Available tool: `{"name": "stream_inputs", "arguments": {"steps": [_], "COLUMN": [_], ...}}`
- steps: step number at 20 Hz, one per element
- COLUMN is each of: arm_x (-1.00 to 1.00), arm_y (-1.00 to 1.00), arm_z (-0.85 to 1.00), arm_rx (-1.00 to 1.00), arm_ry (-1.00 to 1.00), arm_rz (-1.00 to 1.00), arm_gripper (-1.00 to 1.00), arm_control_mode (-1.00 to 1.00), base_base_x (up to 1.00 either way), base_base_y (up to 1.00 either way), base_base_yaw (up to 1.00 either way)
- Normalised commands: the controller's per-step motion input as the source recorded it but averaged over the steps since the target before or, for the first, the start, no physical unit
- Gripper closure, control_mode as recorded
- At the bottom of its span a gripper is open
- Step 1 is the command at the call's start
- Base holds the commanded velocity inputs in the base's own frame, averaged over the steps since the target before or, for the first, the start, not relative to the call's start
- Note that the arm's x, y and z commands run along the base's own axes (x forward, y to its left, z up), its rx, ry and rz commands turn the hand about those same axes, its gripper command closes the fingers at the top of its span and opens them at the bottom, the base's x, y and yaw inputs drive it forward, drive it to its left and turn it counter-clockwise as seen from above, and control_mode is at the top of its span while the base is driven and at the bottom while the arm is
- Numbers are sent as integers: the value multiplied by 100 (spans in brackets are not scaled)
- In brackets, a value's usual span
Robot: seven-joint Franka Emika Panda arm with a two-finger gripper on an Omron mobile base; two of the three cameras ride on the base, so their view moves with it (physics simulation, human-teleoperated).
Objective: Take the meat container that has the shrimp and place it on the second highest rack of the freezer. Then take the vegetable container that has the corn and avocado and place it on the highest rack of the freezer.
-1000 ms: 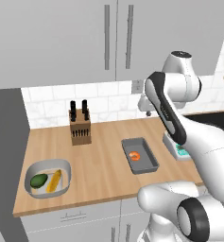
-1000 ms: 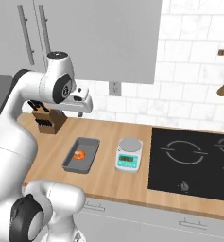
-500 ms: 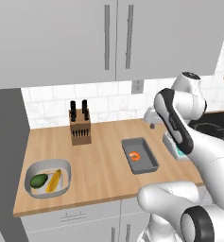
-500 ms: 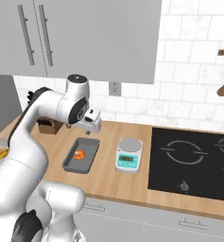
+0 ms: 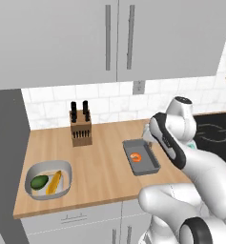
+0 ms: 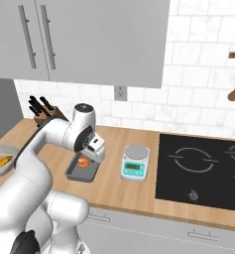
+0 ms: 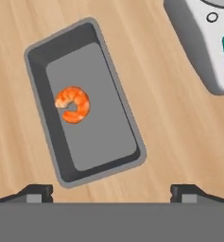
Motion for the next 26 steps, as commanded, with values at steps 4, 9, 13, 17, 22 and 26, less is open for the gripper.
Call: {"name": "stream_inputs", "arguments": {"steps": [4, 9, 13, 17, 22, 26], "arm_x": [7, -3, -1, 0, 20, 46], "arm_y": [0, 0, 0, 0, 0, 0], "arm_z": [-57, -48, -47, -37, -28, -25], "arm_rx": [4, 5, 4, 5, 4, 2], "arm_ry": [12, 11, 13, 10, 5, 2], "arm_rz": [-20, -24, -30, -26, -21, -16], "arm_gripper": [-100, -100, -100, -100, -100, -100], "arm_control_mode": [-100, -100, -100, -100, -100, -100], "base_base_x": [0, 0, 0, 0, 0, 0], "base_base_y": [0, 0, 0, 0, 0, 0], "base_base_yaw": [0, 0, 0, 0, 0, 0]}}
